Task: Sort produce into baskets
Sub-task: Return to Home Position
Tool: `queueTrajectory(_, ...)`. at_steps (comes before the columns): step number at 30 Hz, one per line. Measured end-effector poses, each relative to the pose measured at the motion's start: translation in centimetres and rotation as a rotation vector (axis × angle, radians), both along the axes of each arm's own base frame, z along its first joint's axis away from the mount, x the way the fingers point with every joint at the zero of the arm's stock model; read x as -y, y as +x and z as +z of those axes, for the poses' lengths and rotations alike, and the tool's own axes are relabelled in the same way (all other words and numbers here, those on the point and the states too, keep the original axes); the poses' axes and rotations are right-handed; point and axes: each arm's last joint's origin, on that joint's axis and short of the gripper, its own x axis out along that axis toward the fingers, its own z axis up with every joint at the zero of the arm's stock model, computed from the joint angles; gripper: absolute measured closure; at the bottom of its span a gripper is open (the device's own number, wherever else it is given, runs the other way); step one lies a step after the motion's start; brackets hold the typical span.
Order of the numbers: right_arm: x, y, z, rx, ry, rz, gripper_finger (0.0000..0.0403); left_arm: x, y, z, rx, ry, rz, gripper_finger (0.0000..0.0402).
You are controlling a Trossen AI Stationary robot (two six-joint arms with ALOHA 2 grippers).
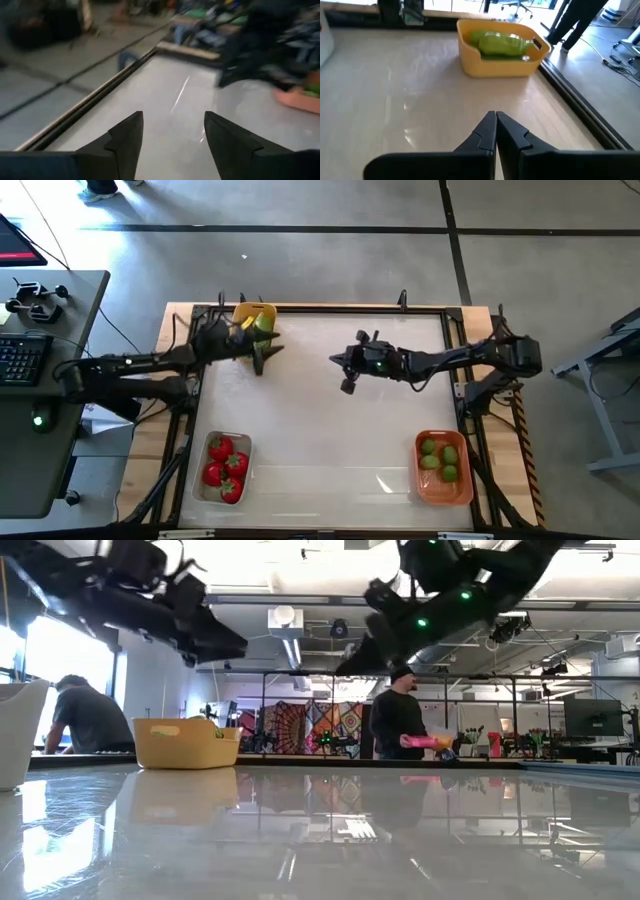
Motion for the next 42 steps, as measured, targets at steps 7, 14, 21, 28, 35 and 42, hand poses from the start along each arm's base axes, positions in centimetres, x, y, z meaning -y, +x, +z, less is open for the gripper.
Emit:
queueTrajectory(7, -1.1, -3.8, -0.1, 0.018, -0.002, 0.02, 0.0403, 3.4, -0.1, -0.9, 0.094, 0.12, -0.164, 0.0239)
queueTrajectory(14, -2.1, -9.4, -0.4, 0.08, 0.032, 0.066, 0.0403, 5.6, -0.1, -1.5, 0.155, 0.221, -0.275, 0.0299)
queueTrajectory(21, -2.8, -14.8, -1.7, 0.172, 0.044, 0.077, 0.0403, 6.1, -0.2, -1.9, 0.157, 0.229, -0.326, 0.0386)
queueTrajectory(28, -3.4, -18.7, -3.6, 0.302, 0.074, 0.105, 0.0403, 6.4, -1.3, -2.6, 0.27, 0.245, -0.318, 0.0399)
queueTrajectory(35, -3.7, -20.6, -4.2, 0.353, 0.111, 0.118, 0.0403, 6.6, -2.1, -3.4, 0.27, 0.245, -0.318, 0.0401)
queueTrajectory(42, -3.7, -22.0, -4.2, 0.36, 0.102, 0.085, 0.0403, 7.1, -4.0, -4.0, 0.317, 0.252, -0.319, 0.0401)
